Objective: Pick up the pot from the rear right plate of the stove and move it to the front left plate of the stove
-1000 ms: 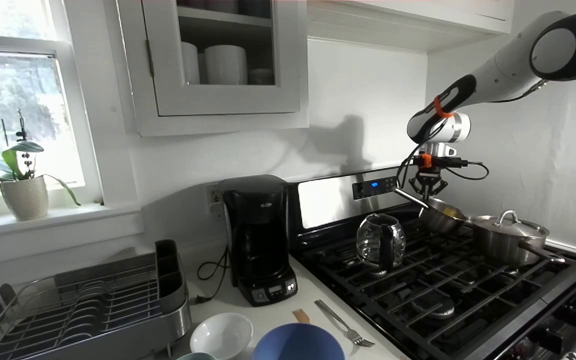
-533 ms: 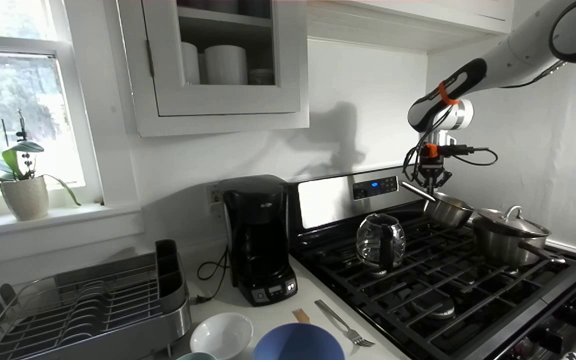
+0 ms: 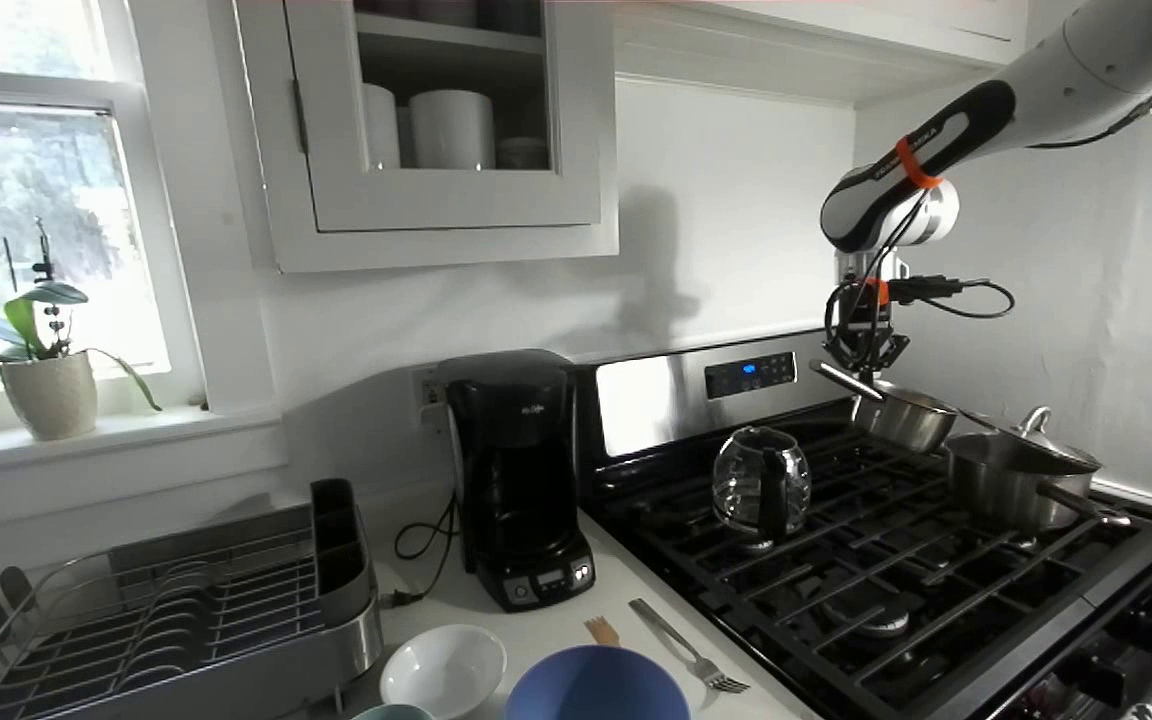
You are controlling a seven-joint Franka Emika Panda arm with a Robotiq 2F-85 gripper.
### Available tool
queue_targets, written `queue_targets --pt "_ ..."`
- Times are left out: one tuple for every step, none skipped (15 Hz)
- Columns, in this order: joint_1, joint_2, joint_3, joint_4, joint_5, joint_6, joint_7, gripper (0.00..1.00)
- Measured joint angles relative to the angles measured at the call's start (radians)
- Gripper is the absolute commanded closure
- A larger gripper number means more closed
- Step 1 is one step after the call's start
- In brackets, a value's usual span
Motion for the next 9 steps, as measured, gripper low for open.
queue_targets --pt "0.000 -0.002 0.003 -0.009 0.000 0.002 -0.005 0.97" --pt "0.000 -0.002 0.005 -0.015 0.000 0.004 -0.008 0.97" --pt "0.000 -0.002 0.007 -0.020 0.000 0.006 -0.010 0.97" --pt "-0.001 -0.002 0.007 -0.024 0.000 0.010 -0.012 0.97" --pt "-0.001 -0.002 0.007 -0.026 0.000 0.013 -0.016 0.97" --pt "-0.003 -0.002 0.007 -0.028 0.000 0.014 -0.020 0.97" --pt "-0.005 -0.002 0.007 -0.029 0.000 0.018 -0.025 0.96" --pt "-0.007 -0.002 0.006 -0.029 0.000 0.021 -0.029 0.96" --pt "-0.009 -0.002 0.006 -0.029 0.001 0.024 -0.034 0.96"
